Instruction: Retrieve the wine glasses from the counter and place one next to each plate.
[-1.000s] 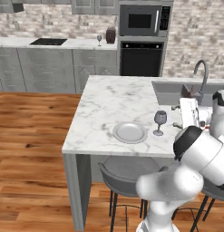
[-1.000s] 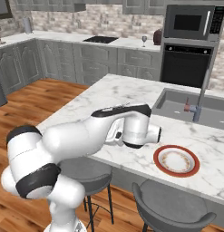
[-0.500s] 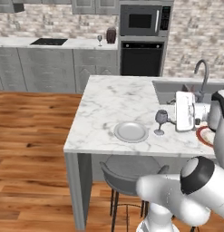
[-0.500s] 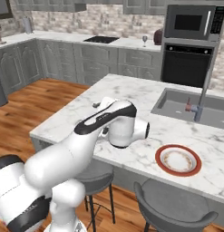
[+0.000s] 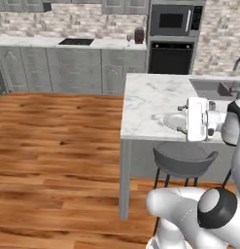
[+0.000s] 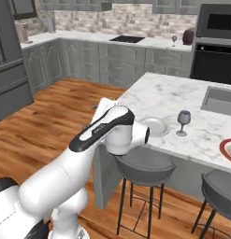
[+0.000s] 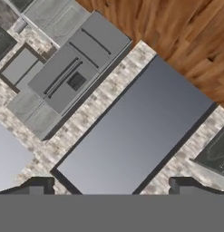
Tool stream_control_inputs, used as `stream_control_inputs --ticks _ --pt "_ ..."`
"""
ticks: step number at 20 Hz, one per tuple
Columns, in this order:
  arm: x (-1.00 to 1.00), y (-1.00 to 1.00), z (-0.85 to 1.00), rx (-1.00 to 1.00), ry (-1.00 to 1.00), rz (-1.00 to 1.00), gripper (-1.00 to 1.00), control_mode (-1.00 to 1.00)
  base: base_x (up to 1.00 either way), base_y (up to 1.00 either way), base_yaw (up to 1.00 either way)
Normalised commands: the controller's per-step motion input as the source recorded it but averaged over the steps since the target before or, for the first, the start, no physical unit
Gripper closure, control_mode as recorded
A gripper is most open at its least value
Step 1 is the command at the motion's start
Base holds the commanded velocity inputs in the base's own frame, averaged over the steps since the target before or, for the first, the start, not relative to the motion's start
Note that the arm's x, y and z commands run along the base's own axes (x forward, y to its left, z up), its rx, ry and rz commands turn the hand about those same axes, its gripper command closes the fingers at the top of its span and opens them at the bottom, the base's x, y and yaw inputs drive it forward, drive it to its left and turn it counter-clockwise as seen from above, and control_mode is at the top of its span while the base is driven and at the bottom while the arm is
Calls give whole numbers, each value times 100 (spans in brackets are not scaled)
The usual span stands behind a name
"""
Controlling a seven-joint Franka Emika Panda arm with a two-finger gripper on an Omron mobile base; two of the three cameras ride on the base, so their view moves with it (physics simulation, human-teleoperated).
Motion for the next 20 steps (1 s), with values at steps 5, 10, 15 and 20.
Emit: stream_control_inputs --ticks 5,10,15,20 --pt "0 0 0 0 0 0 -100 100 -40 100 2" --pt "0 0 0 0 0 0 -100 100 3 100 -12" --pt "0 0 0 0 0 0 -100 100 23 100 -37" --pt "0 0 0 0 0 0 -100 100 48 100 -42"
